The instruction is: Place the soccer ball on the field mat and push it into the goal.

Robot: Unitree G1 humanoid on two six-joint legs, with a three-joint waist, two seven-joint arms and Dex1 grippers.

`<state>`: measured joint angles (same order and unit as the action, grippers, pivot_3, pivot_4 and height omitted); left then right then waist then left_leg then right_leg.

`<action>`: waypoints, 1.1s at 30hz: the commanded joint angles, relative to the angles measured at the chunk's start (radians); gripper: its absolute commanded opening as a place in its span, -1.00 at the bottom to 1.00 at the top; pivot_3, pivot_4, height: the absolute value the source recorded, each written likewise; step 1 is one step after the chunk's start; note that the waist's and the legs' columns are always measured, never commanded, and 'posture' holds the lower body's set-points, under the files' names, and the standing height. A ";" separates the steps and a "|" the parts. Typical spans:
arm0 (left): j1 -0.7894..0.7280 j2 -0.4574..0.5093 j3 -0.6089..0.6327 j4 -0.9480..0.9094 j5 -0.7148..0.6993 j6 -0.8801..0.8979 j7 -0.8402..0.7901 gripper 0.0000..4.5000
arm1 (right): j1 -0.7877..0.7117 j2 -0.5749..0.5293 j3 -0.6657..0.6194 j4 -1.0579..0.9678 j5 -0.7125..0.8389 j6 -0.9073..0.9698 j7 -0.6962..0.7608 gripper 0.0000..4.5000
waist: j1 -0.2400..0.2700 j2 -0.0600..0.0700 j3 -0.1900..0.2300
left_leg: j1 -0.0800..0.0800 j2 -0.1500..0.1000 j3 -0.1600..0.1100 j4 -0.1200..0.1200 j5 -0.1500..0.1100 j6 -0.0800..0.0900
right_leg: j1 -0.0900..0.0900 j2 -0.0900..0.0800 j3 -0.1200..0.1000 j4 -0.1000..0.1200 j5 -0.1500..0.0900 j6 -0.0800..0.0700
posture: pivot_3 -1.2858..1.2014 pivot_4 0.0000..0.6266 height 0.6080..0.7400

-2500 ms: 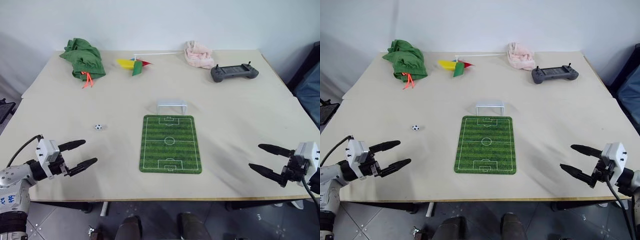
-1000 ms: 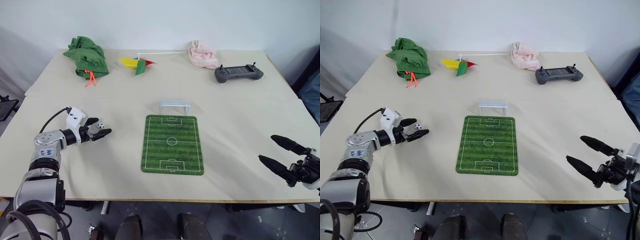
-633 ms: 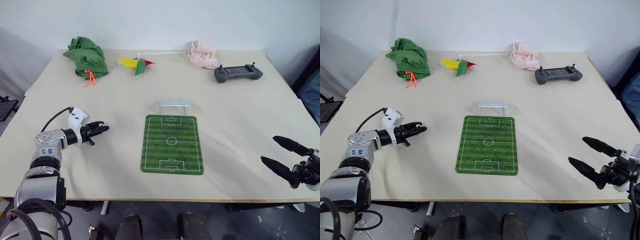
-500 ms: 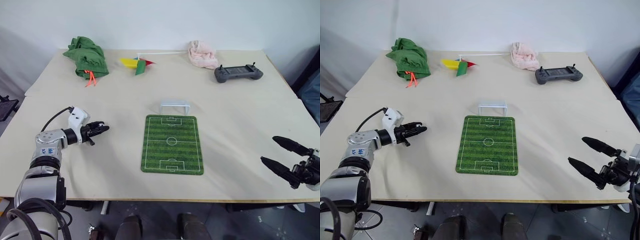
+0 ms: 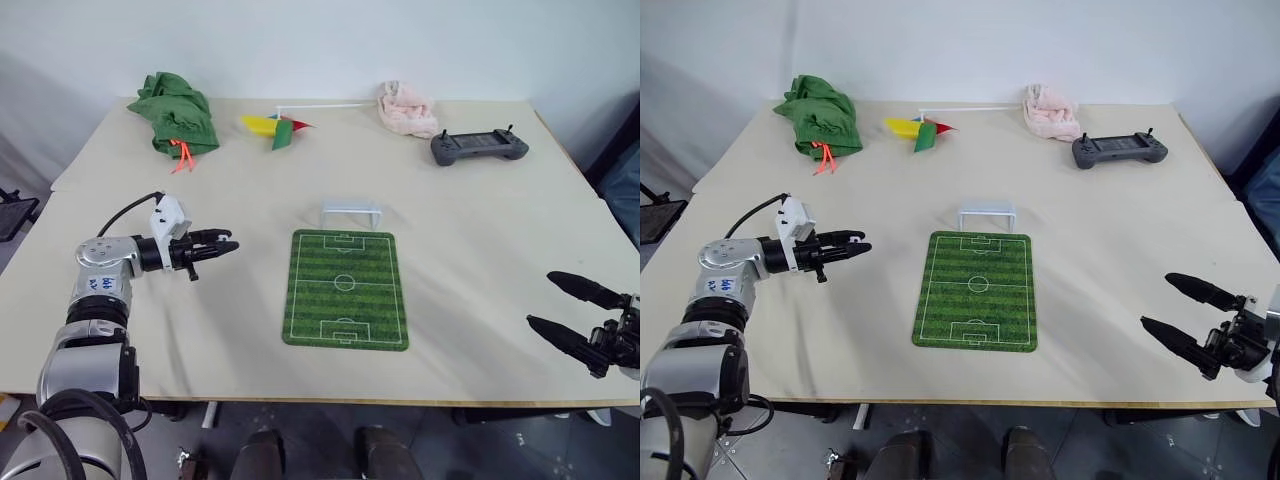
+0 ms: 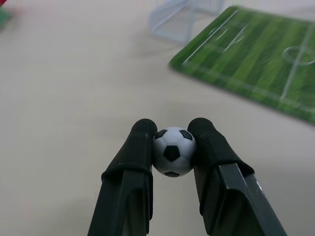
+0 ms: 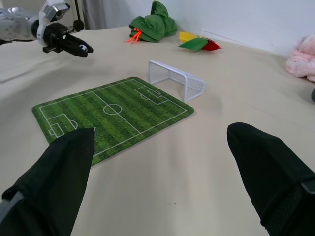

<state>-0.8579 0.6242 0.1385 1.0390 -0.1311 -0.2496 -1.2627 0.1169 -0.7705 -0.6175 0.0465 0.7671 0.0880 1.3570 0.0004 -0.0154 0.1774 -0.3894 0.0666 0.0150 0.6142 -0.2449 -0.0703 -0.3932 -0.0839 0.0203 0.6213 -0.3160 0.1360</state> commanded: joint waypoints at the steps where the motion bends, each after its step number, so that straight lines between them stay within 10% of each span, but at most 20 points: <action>1: 0.056 -0.018 -0.010 -0.148 -0.040 0.031 -0.029 -0.62 | 0.005 -0.001 -0.050 -0.025 0.033 0.001 0.006 1.00 | -0.002 0.000 0.000 | 0.000 0.000 0.000 0.000 0.000 0.000 | 0.000 0.000 0.000 0.000 0.000 0.000 | 0.03 -0.52 1.00; 15: 0.276 -0.084 -0.109 -0.673 -0.118 0.215 -0.025 -0.62 | -0.125 0.002 0.013 -0.025 0.053 0.035 0.011 1.00 | -0.002 0.000 0.000 | 0.000 0.001 0.003 0.005 -0.001 0.001 | 0.000 0.003 0.011 0.001 0.000 0.001 | 0.03 -0.52 1.00; 33: 0.319 -0.117 -0.251 -0.748 -0.082 0.076 -0.040 -0.62 | -0.149 -0.030 0.048 0.022 0.026 0.070 0.106 1.00 | -0.001 0.000 0.000 | 0.000 0.001 0.005 0.008 -0.002 0.004 | 0.000 0.004 0.014 0.001 0.001 0.001 | 0.03 -0.52 1.00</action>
<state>-0.5388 0.5162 -0.0980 0.3256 -0.2233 -0.1514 -1.3026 -0.0450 -0.7778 -0.5578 0.0840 0.7894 0.1562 1.4400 -0.0010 -0.0154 0.1774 -0.3891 0.0674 0.0199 0.6223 -0.2473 -0.0662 -0.3929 -0.0803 0.0348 0.6222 -0.3152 0.1374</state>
